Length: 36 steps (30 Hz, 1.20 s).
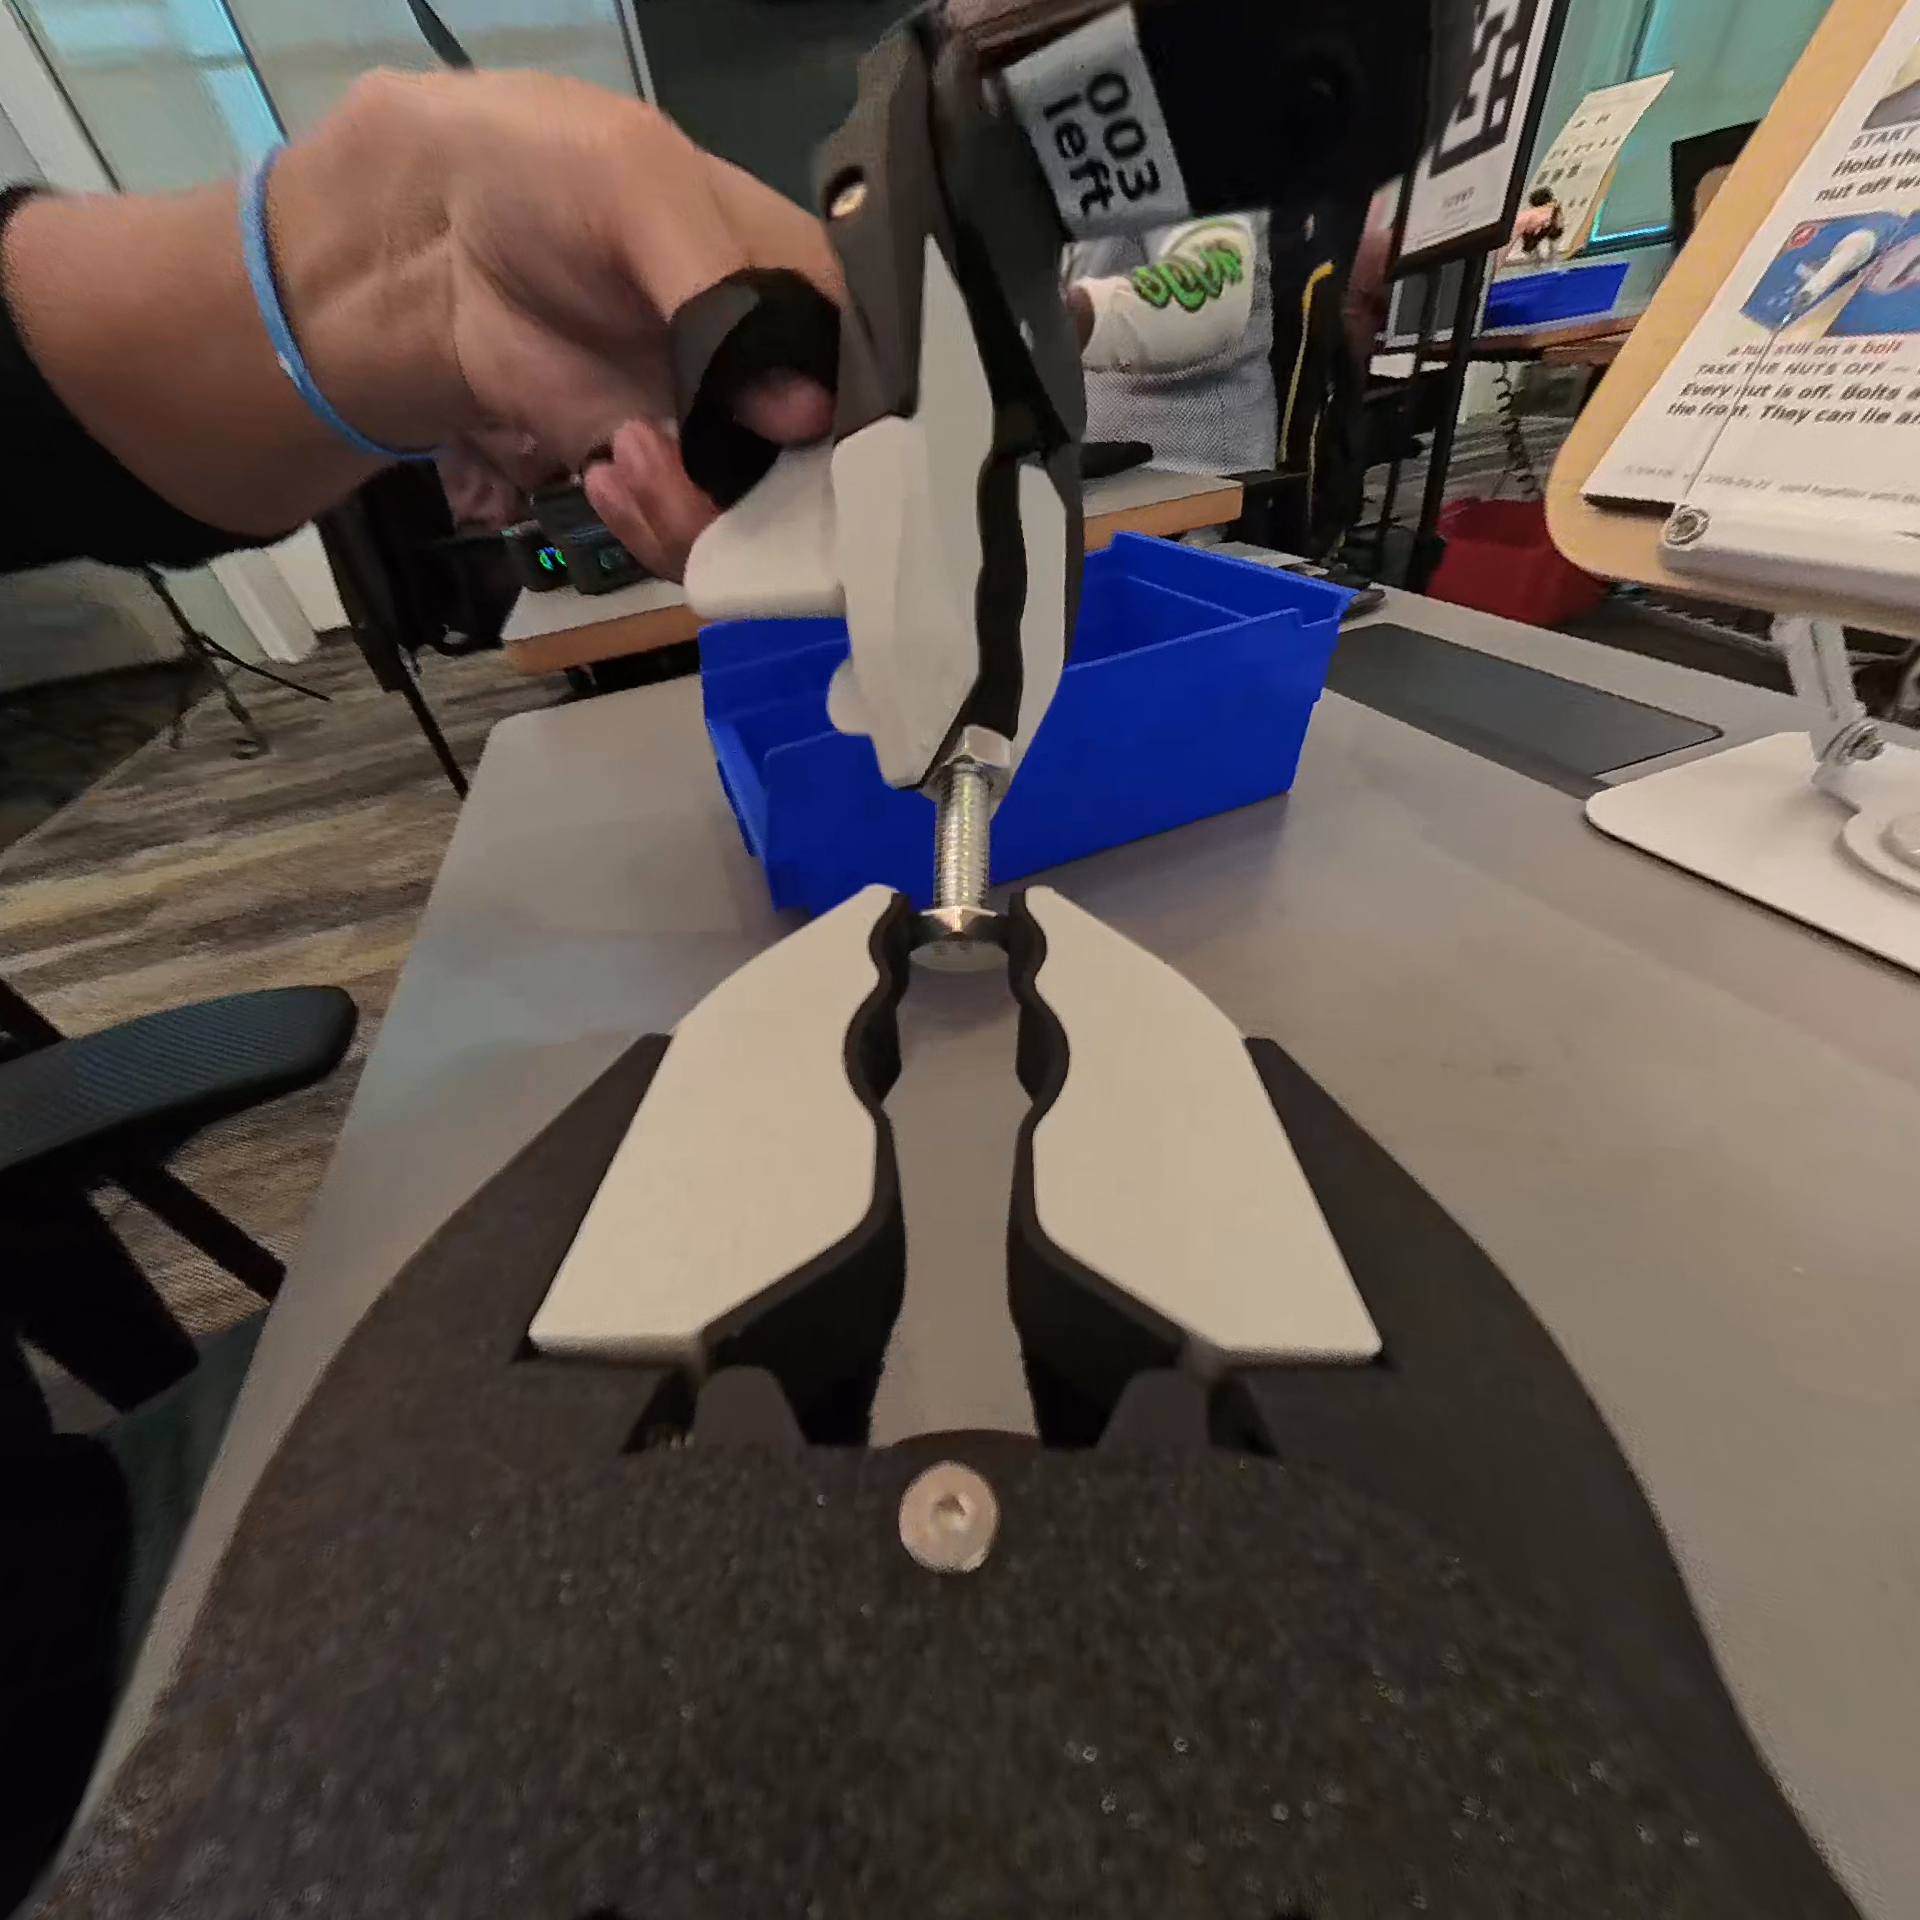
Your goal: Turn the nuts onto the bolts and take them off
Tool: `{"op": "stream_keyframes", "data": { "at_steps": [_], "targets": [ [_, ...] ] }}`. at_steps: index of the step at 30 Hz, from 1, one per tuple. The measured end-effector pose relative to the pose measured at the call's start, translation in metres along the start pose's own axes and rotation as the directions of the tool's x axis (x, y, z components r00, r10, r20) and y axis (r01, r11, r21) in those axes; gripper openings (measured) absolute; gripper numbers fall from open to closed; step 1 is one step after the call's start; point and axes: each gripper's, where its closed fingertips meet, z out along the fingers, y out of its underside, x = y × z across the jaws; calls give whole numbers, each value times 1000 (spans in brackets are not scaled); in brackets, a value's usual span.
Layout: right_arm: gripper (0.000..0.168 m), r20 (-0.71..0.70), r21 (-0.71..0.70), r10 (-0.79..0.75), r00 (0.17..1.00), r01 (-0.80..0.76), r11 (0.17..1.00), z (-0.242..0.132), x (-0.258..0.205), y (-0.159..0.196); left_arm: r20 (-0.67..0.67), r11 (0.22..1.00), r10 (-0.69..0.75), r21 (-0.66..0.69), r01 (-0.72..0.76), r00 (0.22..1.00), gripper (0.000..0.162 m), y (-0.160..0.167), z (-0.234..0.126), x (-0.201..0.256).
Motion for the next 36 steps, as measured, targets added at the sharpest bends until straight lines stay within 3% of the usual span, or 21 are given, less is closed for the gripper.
{"op": "stream_keyframes", "data": {
  "at_steps": [1, 3, 6, 9, 13, 16, 21, 24, 26, 29, 31, 36],
  "targets": [
    [18, 17, 11, 26, 1000, -26, 1000, -1, 0, -1, 19, 998, 68, -19, -67, 998, 19, 2, 0, 0],
    [18, 59, 20, 86, 995, -87, 996, -1, -2, -3, 49, 982, 188, -28, -187, 981, 43, 0, -2, 3],
    [18, 142, 47, 190, 971, -199, 979, -2, -5, -7, 173, 910, 409, -6, -414, 896, 56, -9, -12, 0],
    [18, 270, 36, 313, 911, -334, 942, -3, -12, -10, 239, 763, 636, -58, -643, 733, 60, -7, -19, 2],
    [18, 392, 16, 440, 808, -484, 875, -4, -17, -13, 345, 509, 834, -182, -842, 430, 57, -6, -20, -1],
    [18, 427, -6, 487, 761, -537, 844, -4, -18, -11, 320, 395, 889, -174, -902, 327, 55, 0, -14, 12],
    [18, 470, -21, 522, 712, -582, 813, -4, -21, -13, 260, 376, 911, -197, -905, 321, 53, 7, -5, 12],
    [18, 481, -34, 521, 705, -578, 815, -4, -25, -13, 240, 357, 920, -184, -916, 310, 39, 7, -1, 11],
    [18, 486, -33, 527, 698, -587, 809, -4, -25, -14, 231, 323, 932, -178, -929, 280, 18, 7, 1, 11],
    [18, 471, -22, 529, 706, -590, 807, -4, -20, -13, 244, 320, 931, -195, -927, 270, 17, 6, 2, 7],
    [18, 436, -11, 492, 754, -542, 840, -3, -19, -10, 224, 403, 906, -201, -893, 359, 17, 7, 3, 4],
    [18, 315, 39, 293, 903, -321, 946, -1, -20, -7, 115, 721, 693, -141, -678, 712, 17, 10, 2, 6]
  ]
}}
